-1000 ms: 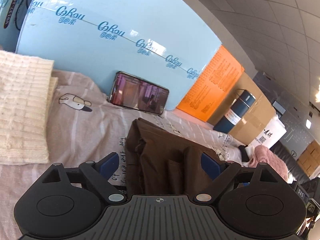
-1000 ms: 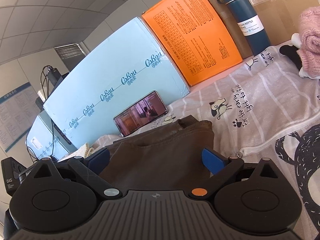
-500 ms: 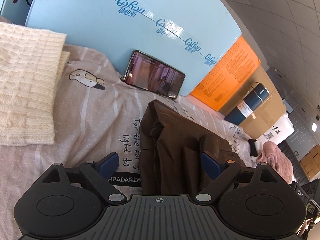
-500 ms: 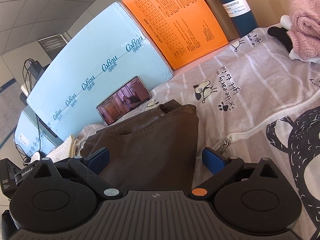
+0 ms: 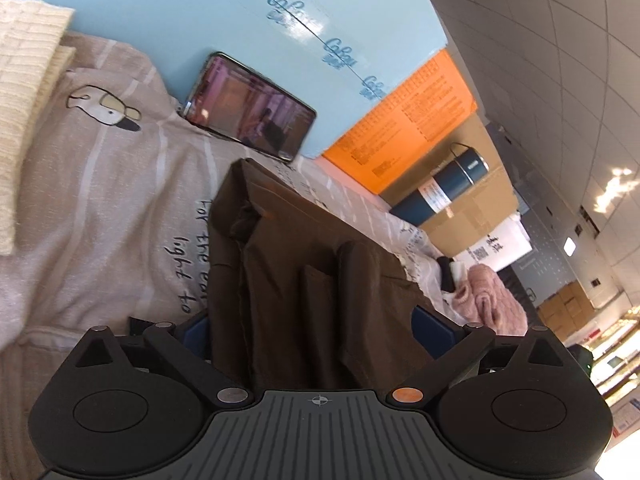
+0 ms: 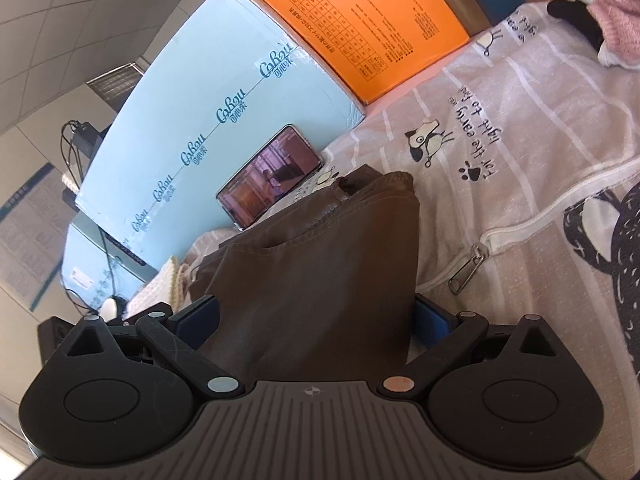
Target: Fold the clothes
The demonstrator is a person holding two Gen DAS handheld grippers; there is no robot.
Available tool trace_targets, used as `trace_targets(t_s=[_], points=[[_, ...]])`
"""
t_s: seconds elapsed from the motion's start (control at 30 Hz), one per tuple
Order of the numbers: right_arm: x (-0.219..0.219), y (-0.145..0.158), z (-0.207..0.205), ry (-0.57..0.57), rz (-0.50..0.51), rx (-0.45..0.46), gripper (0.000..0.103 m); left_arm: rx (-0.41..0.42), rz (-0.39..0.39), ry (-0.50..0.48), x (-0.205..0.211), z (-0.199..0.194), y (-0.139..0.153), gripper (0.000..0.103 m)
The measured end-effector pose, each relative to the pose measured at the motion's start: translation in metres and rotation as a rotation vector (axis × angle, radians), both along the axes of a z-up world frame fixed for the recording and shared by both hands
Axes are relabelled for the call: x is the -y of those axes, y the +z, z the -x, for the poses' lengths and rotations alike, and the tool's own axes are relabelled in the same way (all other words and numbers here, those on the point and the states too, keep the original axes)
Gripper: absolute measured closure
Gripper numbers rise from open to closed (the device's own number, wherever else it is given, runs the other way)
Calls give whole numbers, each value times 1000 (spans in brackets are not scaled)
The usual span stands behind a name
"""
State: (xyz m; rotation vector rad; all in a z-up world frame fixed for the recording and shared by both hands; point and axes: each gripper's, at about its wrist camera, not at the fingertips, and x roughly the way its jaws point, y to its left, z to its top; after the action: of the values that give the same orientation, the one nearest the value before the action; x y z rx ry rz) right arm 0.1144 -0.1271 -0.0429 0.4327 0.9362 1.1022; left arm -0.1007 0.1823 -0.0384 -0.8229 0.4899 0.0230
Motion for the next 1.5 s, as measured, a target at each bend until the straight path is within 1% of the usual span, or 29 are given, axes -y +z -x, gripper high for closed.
trace_targets(t_s=[0.03, 0.13, 0.17, 0.27, 0.33, 0.37, 0.4, 0.43, 0.47, 0.5, 0.53, 0.57, 0.6, 0.63, 0.67, 0.73, 0.77, 0.83, 0.97, 1.1, 1.2, 1.37, 1.5], points=[[0, 0, -2, 23, -17, -28, 3, 14, 16, -33, 2, -1, -1, 3], [-1, 1, -2, 73, -28, -57, 3, 53, 64, -136, 9, -3, -3, 3], [-2, 1, -1, 91, -27, -59, 3, 58, 66, -153, 13, -4, -3, 3], [-2, 4, 2, 137, -58, -74, 3, 82, 50, -153, 20, -4, -3, 3], [-1, 4, 3, 157, -90, -90, 5, 106, 49, -148, 22, -1, -3, 4], [-2, 4, 3, 150, -85, -86, 6, 93, 12, -134, 25, -2, -2, 5], [-2, 4, 4, 143, -80, -83, 10, 78, -29, -120, 28, -3, -1, 13], [-3, 3, 3, 123, -60, -82, 19, 49, -88, -102, 33, -5, -1, 30], [-4, 1, 3, 99, -31, -77, 26, 24, -151, -85, 37, -6, -1, 42], [-4, 0, 3, 81, -16, -66, 41, 9, -210, -71, 41, -7, 0, 54], [-4, -1, 3, 63, -1, -55, 47, 5, -241, -63, 44, -7, 1, 58], [-4, -3, 4, 45, 13, -43, 49, 6, -254, -54, 45, -6, 2, 60], [-3, -3, 4, 35, 10, -42, 52, 6, -265, -43, 47, -6, 2, 64], [-2, -3, 4, 25, 6, -36, 57, 8, -281, -37, 49, -5, 3, 67], [-1, -3, 4, 16, 2, -30, 58, 13, -297, -29, 53, -5, 5, 68], [3, 1, 5, 4, -8, -14, 68, 24, -316, -15, 60, -4, 10, 75], [5, 3, 6, -4, -12, -3, 70, 32, -317, -9, 64, -3, 13, 76], [13, 12, 10, -7, -28, 35, 75, 47, -285, 5, 69, -2, 16, 78], [39, 29, 18, -27, -63, 102, 80, 83, -288, -65, 100, -35, 26, 80], [76, 46, 21, -84, -75, 185, 81, 120, -293, -138, 131, -68, 36, 83], [109, 55, 12, -123, -112, 204, 81, 147, -296, -192, 154, -94, 44, 84], [167, 70, -7, -280, -179, 267, 81, 192, -301, -283, 193, -136, 56, 85], [201, 90, -29, -436, -260, 338, 81, 303, -339, -310, 219, -183, 80, 85]])
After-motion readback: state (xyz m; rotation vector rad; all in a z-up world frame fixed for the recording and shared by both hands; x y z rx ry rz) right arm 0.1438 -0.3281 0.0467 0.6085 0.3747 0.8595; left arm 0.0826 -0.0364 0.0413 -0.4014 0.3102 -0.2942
